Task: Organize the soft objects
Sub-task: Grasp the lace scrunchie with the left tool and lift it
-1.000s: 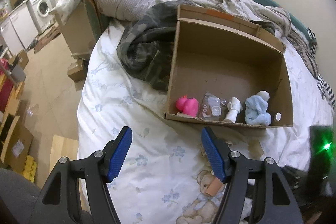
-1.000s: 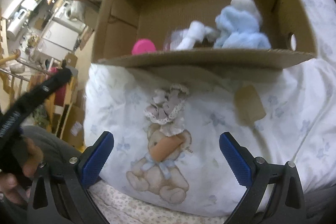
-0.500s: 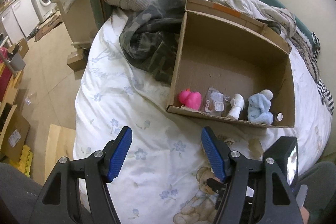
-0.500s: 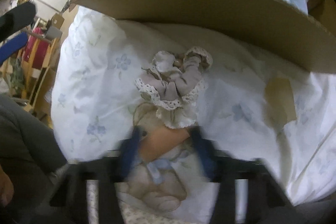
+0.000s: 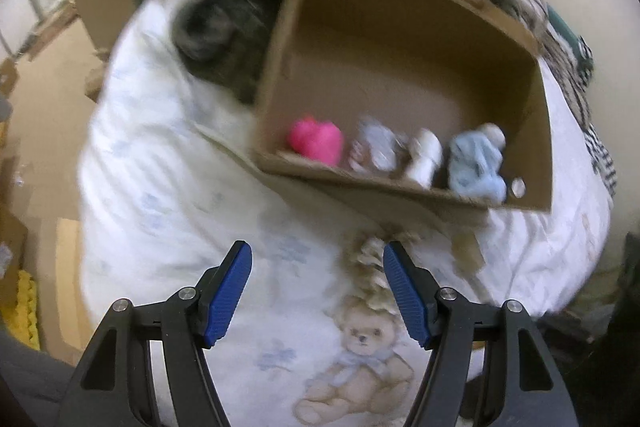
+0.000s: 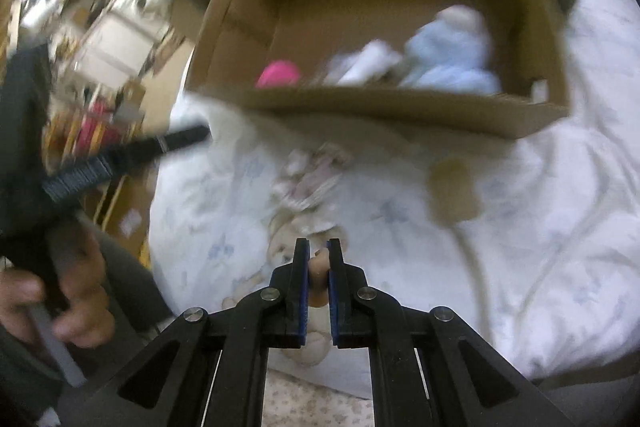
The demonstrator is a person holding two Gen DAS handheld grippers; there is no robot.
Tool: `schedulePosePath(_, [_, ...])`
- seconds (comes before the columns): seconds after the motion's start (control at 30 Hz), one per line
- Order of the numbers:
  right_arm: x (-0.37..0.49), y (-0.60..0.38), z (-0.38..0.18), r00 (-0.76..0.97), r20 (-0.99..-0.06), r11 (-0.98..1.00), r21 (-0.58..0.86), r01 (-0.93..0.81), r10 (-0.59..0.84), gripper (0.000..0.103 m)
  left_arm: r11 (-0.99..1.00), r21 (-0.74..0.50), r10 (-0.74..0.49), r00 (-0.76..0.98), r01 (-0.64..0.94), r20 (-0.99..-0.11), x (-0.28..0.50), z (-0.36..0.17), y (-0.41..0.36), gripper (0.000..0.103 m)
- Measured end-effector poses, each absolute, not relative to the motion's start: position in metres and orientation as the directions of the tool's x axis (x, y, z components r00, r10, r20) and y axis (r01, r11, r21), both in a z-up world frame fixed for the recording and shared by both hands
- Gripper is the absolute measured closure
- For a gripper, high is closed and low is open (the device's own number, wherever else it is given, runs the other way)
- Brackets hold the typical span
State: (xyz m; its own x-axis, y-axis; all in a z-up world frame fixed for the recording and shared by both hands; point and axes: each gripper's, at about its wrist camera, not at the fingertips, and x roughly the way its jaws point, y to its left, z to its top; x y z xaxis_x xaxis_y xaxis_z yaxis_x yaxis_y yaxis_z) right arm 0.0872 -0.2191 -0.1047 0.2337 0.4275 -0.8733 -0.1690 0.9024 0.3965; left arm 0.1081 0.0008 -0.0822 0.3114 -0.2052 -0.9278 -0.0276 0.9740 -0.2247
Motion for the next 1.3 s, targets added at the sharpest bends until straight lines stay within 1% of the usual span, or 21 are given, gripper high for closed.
schedulePosePath(0.07, [0.089,-0.228,-0.101,0.266,-0.867,0.906,0.403,-0.126,0.422,0.093,0.966,-0.260,-0.251,0.275,0.003,-0.928,0.110,-0.092,-0.010,0.039])
schedulePosePath(0.17, [0.090,-0.239,-0.099,0.286,-0.859,0.905,0.414,-0.097,0.424,0.093,0.956,-0.287,-0.294,0.223,0.063,-0.930,0.110,-0.104,-0.029,0.045])
schedulePosePath(0.23, [0.091,-0.239,-0.101,0.280,-0.862,0.905,0.416,-0.090,0.423,0.093,0.955,-0.283,-0.296,0.201,0.090,-0.934,0.110,-0.109,-0.037,0.055])
schedulePosePath(0.27, [0.090,-0.238,-0.102,0.278,-0.862,0.905,0.415,-0.090,0.423,0.093,0.954,-0.282,-0.296,0.191,0.099,-0.936,0.110,-0.112,-0.040,0.062])
schedulePosePath(0.3, [0.091,-0.241,-0.101,0.277,-0.862,0.905,0.416,-0.090,0.424,0.093,0.954,-0.282,-0.297,0.181,0.107,-0.938,0.111,-0.116,-0.043,0.072])
schedulePosePath(0.37, [0.092,-0.242,-0.099,0.278,-0.860,0.903,0.421,-0.087,0.428,0.093,0.950,-0.291,-0.308,0.170,0.117,-0.936,0.113,-0.118,-0.046,0.086])
schedulePosePath(0.47, [0.091,-0.241,-0.101,0.280,-0.857,0.901,0.425,-0.086,0.432,0.093,0.946,-0.301,-0.321,0.205,0.123,-0.925,0.114,-0.111,-0.042,0.093])
schedulePosePath(0.6, [0.086,-0.249,-0.098,0.284,-0.853,0.897,0.434,-0.080,0.438,0.093,0.935,-0.334,-0.355,0.247,0.122,-0.902,0.110,-0.092,-0.031,0.095])
schedulePosePath(0.73, [0.086,-0.252,-0.095,0.295,-0.843,0.890,0.449,-0.076,0.450,0.093,0.927,-0.354,-0.376,0.331,0.128,-0.865,0.101,-0.063,-0.016,0.095])
schedulePosePath(0.9, [0.085,-0.254,-0.088,0.322,-0.823,0.879,0.469,-0.079,0.468,0.093,0.940,-0.325,-0.337,0.421,0.101,-0.842,0.097,-0.038,0.005,0.095])
schedulePosePath(1.13, [0.084,-0.254,-0.076,0.359,-0.802,0.873,0.477,-0.098,0.478,0.093,0.958,-0.277,-0.278,0.476,0.074,-0.834,0.088,-0.026,0.014,0.095])
schedulePosePath(1.2, [0.085,-0.255,-0.071,0.379,-0.790,0.869,0.485,-0.098,0.483,0.093,0.968,-0.238,-0.243,0.528,0.080,-0.813,0.081,-0.017,0.013,0.095])
schedulePosePath(1.3, [0.087,-0.254,-0.063,0.406,-0.774,0.865,0.491,-0.101,0.486,0.093,0.972,-0.215,-0.227,0.578,0.090,-0.784,0.072,-0.002,0.011,0.095])
